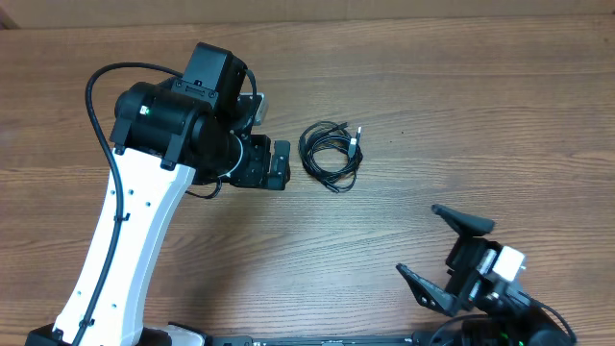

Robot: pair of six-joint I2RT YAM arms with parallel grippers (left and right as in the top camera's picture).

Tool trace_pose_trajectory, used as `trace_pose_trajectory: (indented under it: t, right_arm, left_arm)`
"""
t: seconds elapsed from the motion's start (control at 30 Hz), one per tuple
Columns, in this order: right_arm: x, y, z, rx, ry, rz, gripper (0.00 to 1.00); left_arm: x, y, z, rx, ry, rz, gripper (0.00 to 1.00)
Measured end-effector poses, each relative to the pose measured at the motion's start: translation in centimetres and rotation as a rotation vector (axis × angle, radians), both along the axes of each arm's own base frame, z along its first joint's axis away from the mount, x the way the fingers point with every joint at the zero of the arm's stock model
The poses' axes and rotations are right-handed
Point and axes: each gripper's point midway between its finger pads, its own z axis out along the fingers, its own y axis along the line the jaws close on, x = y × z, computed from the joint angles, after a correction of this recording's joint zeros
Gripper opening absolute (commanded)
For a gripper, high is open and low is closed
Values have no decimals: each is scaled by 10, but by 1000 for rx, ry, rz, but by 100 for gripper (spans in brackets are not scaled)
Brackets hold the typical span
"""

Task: Untangle cables
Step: 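Move the left gripper forward over the black cable coil, then bring the right gripper toward the cable coil beside the left gripper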

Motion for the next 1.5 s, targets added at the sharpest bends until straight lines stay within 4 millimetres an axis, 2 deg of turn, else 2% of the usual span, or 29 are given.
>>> trace_pose_trajectory:
  t: [0.13,0.27,0.53,0.6,0.67,0.7,0.87,1.1,1.27,1.5]
  right_arm:
    - [-16,-4,45,-5,-47,-37,100]
    - [-24,-8,73,-59,-18,-113,100]
    - [-20,-30,110,-141,109,-313,100]
    - [-15,-32,115,-162,174,-332,100]
    - [-2,-35,118,-198,299,-345,100]
    - [0,-35,119,-200,305,-347,100]
    - [29,-38,109,-295,597,-345,100]
    - [62,-37,100,-356,838,-315,100]
    - [67,-24,72,-353,1024,-198,100]
    - [81,-3,60,-320,1145,-18,100]
  left_arm:
    - [1,0,0,-2,-6,0,100]
    - [1,-1,0,-3,-6,0,100]
    - [0,-3,1,-17,0,-4,100]
    - [0,-4,1,-20,1,-7,100]
    - [-1,-7,1,-23,0,-16,100]
    - [-2,-9,2,-24,-2,-23,100]
    - [-2,-16,3,-30,-15,-44,100]
    - [10,-21,7,-52,-67,-42,100]
    - [14,-23,8,-67,-68,3,100]
    - [23,-26,8,-84,-81,36,100]
